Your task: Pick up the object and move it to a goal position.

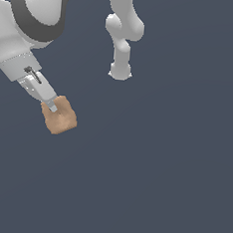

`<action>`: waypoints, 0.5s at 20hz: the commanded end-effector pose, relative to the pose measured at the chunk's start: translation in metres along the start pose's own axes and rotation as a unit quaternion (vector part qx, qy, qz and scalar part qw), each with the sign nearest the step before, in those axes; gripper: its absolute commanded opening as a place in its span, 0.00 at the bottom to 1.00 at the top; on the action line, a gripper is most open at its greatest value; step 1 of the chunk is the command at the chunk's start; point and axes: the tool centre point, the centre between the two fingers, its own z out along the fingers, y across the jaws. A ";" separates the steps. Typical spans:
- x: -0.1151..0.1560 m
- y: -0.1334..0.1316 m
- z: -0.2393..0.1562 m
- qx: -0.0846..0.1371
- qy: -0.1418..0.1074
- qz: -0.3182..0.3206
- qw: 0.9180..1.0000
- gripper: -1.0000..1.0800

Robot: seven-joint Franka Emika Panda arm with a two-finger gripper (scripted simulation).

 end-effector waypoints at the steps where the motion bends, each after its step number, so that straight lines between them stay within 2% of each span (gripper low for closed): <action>1: 0.004 0.002 -0.011 0.000 -0.001 0.000 1.000 0.00; 10: 0.008 0.003 -0.018 0.001 -0.001 -0.001 1.000 0.00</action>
